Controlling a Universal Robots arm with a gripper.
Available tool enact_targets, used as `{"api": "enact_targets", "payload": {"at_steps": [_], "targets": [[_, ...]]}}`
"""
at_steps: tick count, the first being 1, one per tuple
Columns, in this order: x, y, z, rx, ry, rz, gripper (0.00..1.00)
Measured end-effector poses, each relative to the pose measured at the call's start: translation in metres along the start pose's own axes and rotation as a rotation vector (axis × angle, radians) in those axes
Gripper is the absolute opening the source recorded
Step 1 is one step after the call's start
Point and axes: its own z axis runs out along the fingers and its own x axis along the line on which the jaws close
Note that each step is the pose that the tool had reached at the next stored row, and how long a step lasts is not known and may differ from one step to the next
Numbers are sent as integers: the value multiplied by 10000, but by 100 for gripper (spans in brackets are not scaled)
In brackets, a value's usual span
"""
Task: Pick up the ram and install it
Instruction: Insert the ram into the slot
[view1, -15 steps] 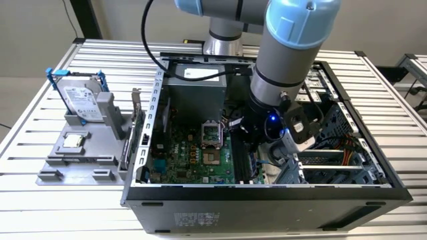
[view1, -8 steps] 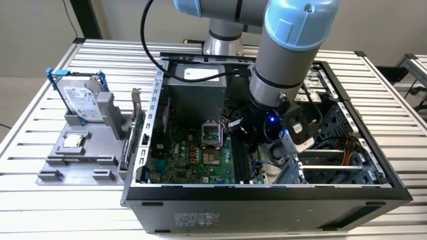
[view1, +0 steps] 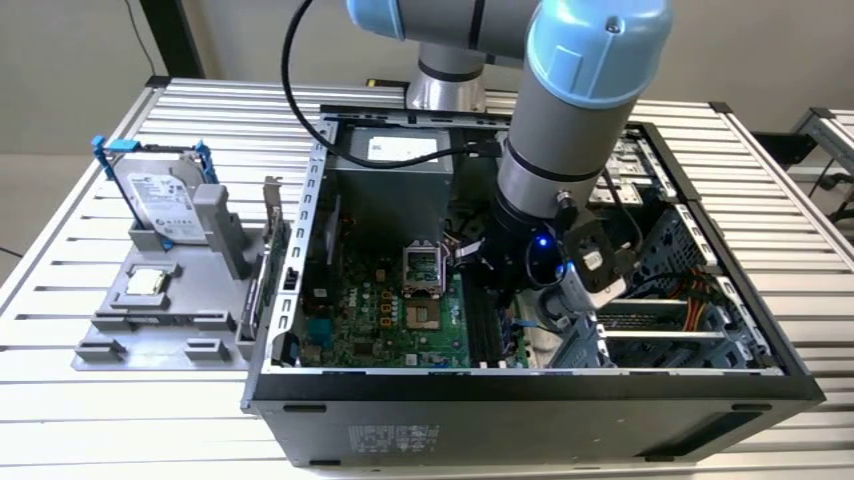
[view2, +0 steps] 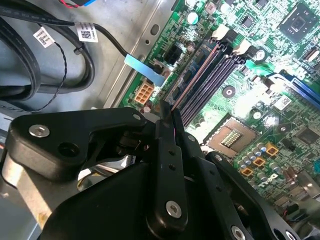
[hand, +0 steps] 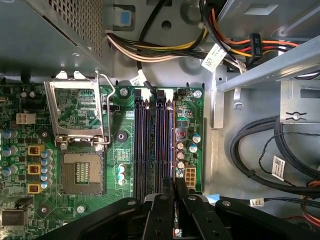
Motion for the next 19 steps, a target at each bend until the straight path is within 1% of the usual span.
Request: {"api": "enact_targets", "payload": {"at_steps": [4,10,15,19], "targets": [[0,0,8,-1,2,0,0],[1,-2,40,4,15,1,0],[1,-7,42,3,47,2,0],[2,-9,43,2,55,1,0]]}}
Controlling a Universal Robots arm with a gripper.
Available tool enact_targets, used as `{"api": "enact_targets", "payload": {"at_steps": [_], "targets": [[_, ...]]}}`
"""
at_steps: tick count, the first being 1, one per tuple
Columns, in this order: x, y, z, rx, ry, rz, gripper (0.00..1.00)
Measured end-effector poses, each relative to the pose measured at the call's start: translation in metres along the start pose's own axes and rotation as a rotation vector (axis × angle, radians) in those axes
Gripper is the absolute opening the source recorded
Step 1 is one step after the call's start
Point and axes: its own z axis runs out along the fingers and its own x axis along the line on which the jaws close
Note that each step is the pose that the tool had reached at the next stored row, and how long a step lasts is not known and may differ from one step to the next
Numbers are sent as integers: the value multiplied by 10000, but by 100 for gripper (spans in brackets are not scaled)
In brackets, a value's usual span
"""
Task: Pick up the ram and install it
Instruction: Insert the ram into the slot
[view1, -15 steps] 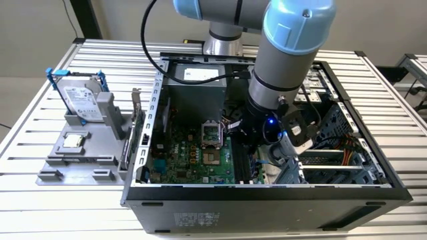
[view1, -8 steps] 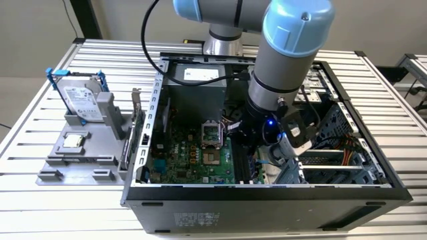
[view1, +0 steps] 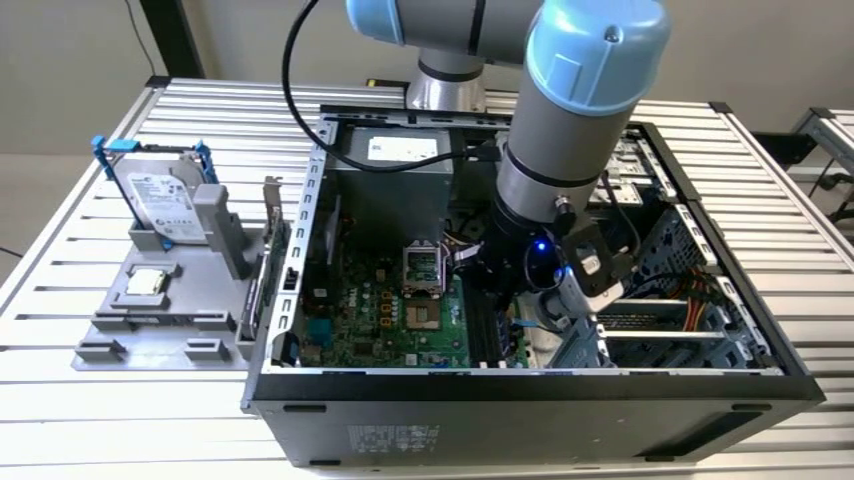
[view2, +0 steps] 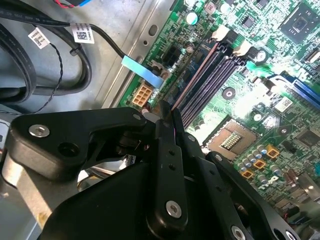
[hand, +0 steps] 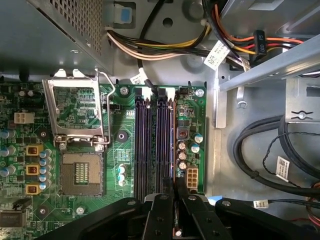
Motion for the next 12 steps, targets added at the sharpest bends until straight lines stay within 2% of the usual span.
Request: {"api": "enact_targets", "payload": {"at_steps": [12], "targets": [[5,-1,11,15,8,12,0]]}}
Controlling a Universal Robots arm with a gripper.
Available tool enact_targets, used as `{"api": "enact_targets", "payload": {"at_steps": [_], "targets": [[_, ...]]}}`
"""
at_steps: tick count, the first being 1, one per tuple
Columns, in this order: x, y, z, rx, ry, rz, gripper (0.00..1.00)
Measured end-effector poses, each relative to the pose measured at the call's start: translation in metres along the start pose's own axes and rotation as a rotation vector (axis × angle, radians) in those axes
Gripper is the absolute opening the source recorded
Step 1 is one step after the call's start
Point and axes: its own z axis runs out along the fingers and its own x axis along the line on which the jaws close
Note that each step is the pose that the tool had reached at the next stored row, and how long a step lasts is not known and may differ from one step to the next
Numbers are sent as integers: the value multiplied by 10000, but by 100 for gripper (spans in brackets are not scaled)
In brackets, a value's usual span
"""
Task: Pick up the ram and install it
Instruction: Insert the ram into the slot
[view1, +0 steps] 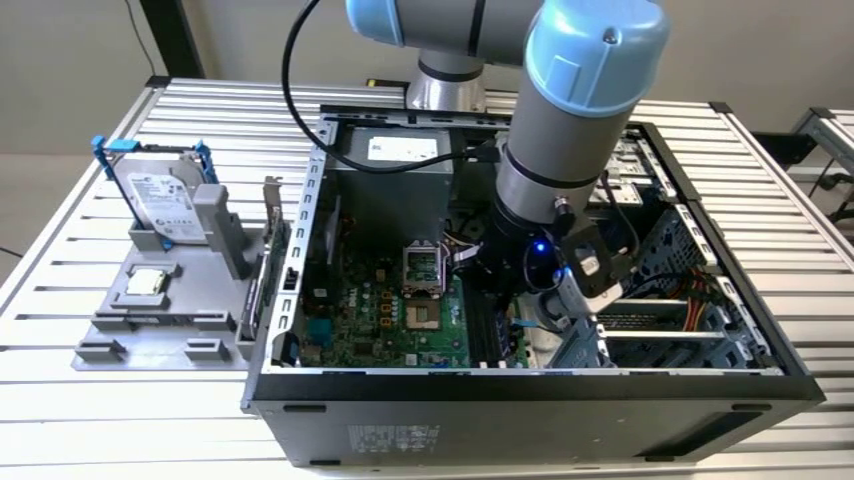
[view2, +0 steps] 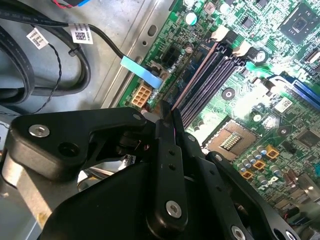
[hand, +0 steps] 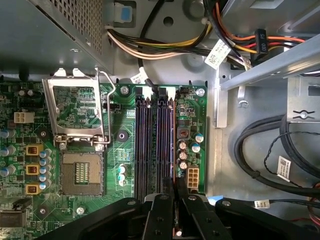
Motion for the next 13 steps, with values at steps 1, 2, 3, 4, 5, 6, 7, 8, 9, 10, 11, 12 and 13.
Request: {"api": "enact_targets", "payload": {"at_steps": [1,2,3,4,5,6,7,8,9,10,11,12,13], "targets": [[0,0,0,-1,0,1,0],[0,0,0,-2,0,1,0],[0,0,0,-3,-1,1,0],[0,0,0,-3,-1,1,0],[0,0,-1,-3,-1,1,0],[1,0,-2,-2,0,1,0],[1,0,-2,-2,0,1,0],[1,0,-2,-2,0,1,0],[1,0,-2,-2,0,1,0],[1,0,-2,-2,0,1,0],[1,0,-4,-2,0,1,0],[1,1,-6,-2,1,1,0],[0,0,-14,2,1,1,0]]}}
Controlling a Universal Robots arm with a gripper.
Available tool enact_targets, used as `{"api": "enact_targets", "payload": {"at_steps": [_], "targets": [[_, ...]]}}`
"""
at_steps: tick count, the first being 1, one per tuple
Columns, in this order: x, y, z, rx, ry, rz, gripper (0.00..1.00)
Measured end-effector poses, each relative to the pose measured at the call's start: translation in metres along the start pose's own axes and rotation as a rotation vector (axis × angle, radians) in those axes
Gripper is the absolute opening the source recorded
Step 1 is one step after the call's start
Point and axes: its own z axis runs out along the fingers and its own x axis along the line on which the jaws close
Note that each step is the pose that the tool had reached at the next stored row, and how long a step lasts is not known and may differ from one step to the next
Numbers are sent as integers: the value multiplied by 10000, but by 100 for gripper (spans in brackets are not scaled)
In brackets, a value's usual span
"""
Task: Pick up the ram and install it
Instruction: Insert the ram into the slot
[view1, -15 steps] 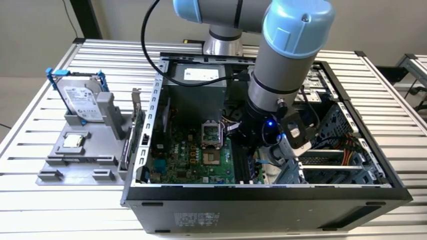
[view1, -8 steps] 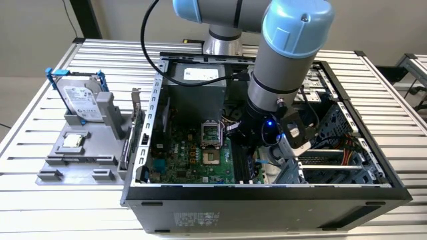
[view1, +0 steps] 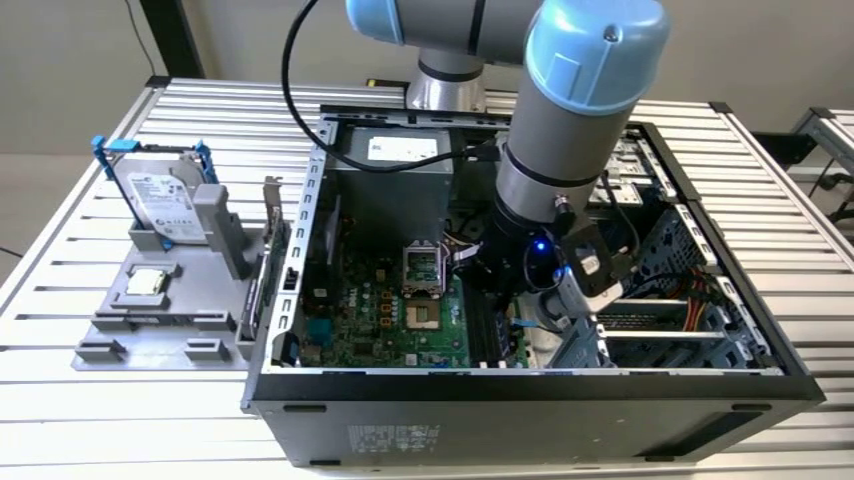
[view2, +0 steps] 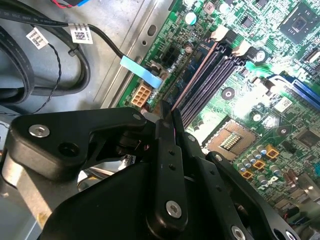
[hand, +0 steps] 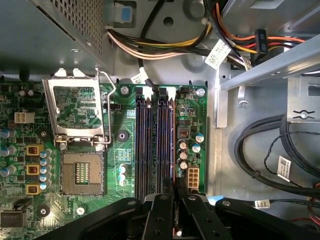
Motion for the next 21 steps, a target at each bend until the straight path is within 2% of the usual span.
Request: {"api": "enact_targets", "payload": {"at_steps": [9,21], "targets": [[-1,3,-78,17,6,1,0],[0,3,-62,23,1,192,0]]}}
